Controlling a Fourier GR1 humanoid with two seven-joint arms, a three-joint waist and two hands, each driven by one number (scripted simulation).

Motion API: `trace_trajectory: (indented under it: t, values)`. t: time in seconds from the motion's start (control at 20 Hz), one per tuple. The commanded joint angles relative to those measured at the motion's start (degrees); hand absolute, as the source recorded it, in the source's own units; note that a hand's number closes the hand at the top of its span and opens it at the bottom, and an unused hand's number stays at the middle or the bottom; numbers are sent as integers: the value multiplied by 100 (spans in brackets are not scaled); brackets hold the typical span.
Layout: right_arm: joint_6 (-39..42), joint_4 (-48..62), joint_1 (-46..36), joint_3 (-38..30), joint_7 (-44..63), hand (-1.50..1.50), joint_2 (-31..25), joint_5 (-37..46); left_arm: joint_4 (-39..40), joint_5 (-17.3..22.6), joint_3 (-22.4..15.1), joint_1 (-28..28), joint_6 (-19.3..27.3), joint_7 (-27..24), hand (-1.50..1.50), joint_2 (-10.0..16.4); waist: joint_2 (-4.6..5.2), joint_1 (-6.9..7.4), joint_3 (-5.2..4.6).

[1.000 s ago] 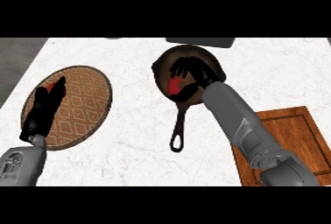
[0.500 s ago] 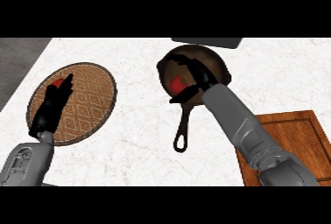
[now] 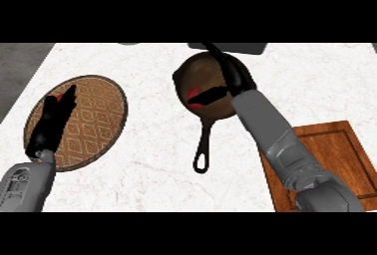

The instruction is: Pick the tomato from the cutting board and place it in the pan

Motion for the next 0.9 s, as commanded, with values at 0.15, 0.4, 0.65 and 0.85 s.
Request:
trace_trajectory:
  t: [0.15,0.4,0.65,0.85]
  values:
    - [144,-89,-57,-361,324,-150,-686,-324,-132,45,127,336,-1,-30,0,92,-63,-194,-4]
    - [1011,-161,205,-539,51,-150,-1472,-514,-211,97,201,384,14,3,0,94,-88,-339,0]
    - [1889,-145,344,-642,-33,-150,-2301,-610,-151,80,258,303,6,-50,0,175,-50,-346,4]
    - [2521,-144,556,-601,-236,-150,-2812,-568,-246,133,235,461,-10,-93,0,77,-47,-292,10]
